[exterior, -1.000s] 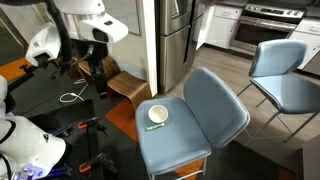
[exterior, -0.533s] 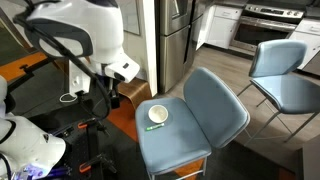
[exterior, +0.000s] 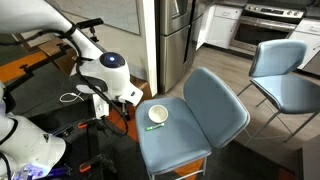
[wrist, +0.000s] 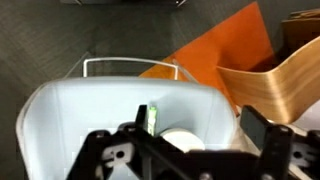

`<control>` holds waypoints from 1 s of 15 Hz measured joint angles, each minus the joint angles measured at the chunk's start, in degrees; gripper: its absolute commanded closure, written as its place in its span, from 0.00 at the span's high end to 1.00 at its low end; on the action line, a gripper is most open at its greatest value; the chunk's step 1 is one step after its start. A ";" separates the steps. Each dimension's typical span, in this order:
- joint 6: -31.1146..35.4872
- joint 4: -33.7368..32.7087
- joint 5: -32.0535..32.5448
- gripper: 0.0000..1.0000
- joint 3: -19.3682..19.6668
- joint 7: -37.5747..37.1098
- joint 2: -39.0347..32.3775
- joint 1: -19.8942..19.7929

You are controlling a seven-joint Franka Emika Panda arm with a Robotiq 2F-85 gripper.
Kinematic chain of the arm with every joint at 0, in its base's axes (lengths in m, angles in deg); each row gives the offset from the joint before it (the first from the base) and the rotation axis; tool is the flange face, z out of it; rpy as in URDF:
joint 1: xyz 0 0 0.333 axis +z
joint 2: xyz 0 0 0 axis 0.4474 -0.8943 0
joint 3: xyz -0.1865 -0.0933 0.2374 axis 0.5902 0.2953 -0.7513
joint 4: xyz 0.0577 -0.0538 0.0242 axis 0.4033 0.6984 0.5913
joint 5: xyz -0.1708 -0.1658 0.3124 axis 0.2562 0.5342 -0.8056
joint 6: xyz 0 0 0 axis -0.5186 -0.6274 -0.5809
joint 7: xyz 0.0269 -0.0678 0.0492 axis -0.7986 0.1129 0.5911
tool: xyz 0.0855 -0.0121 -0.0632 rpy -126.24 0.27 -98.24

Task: Put the marker into the bowl.

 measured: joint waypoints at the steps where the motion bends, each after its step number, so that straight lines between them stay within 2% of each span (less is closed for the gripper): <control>1: 3.70 -0.60 -3.28 1.00 -1.38 2.21 -3.84 0.59; 4: 12.00 -4.05 -12.76 1.00 -5.45 8.10 -15.00 0.88; 7: 16.60 -10.42 -17.57 1.00 -9.12 12.10 -25.84 -1.83; 13: 17.44 -28.00 -16.05 1.00 -9.84 18.25 -47.09 -9.76; 15: 17.44 -33.71 -14.60 0.91 -9.71 19.24 -52.91 -11.14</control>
